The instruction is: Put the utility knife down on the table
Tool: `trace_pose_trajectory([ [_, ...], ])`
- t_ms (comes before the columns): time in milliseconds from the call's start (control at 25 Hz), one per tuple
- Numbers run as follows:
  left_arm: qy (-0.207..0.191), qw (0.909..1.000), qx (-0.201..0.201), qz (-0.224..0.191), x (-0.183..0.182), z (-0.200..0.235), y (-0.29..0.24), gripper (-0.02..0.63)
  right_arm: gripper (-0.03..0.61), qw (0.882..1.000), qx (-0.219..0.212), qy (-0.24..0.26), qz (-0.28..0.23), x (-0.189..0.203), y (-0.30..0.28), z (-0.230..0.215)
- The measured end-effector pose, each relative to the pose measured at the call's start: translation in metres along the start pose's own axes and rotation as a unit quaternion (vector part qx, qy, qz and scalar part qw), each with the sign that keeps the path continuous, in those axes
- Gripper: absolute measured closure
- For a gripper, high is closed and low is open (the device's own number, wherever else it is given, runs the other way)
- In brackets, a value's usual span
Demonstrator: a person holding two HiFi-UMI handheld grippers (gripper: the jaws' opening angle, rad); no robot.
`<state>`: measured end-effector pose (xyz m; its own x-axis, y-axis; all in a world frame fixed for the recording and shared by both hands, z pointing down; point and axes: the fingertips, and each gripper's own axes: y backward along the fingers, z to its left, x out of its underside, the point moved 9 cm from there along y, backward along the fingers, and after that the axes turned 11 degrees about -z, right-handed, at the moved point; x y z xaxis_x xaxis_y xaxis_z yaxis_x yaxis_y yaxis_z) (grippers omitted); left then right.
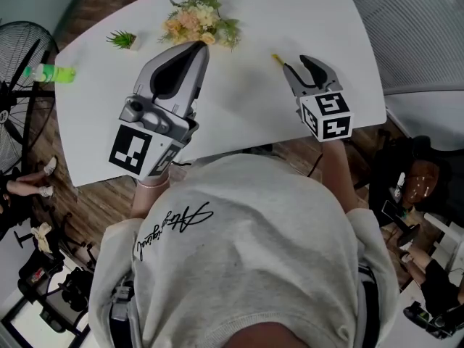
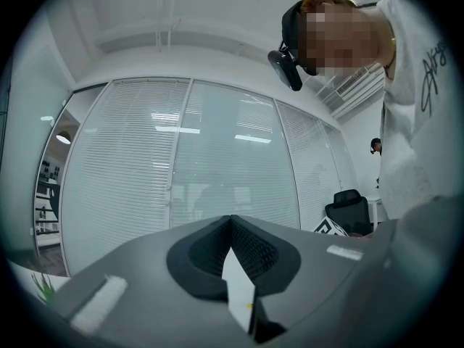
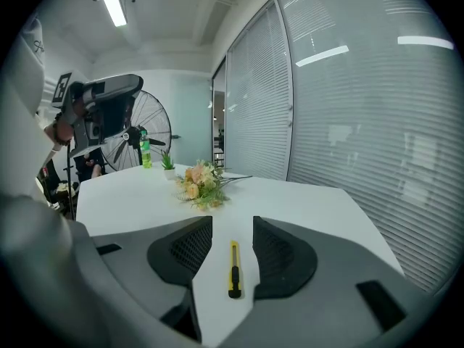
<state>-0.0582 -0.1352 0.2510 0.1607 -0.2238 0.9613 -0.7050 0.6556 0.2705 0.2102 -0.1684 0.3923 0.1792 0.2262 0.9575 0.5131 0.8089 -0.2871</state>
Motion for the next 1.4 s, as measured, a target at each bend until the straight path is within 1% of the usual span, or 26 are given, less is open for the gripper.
trace_pose_trajectory([
  [320,-0.001,1.0,0.005,-0.003,-0.002,0.0,-0.004,0.616,0.402,0.999,-0.006,0.022,-0.048,-0.022,0.01,0.003],
  [600,-0.003,0.9999,0.013,-0.001,-0.002,0.0,-0.011,0.615,0.402,0.995,-0.006,0.038,-0.089,-0.05,0.018,0.003],
  [840,-0.002,0.9999,0.016,-0.001,-0.003,0.0,-0.015,0.615,0.402,0.991,-0.007,0.056,-0.123,-0.072,0.028,0.004],
  [1160,-0.002,0.9998,0.019,-0.003,-0.003,-0.002,-0.018,0.615,0.403,0.984,-0.008,0.077,-0.161,-0.09,0.042,0.006],
  [1400,-0.003,0.9998,0.016,-0.006,-0.004,-0.002,-0.018,0.616,0.41,0.975,-0.01,0.086,-0.203,-0.106,0.052,0.008],
])
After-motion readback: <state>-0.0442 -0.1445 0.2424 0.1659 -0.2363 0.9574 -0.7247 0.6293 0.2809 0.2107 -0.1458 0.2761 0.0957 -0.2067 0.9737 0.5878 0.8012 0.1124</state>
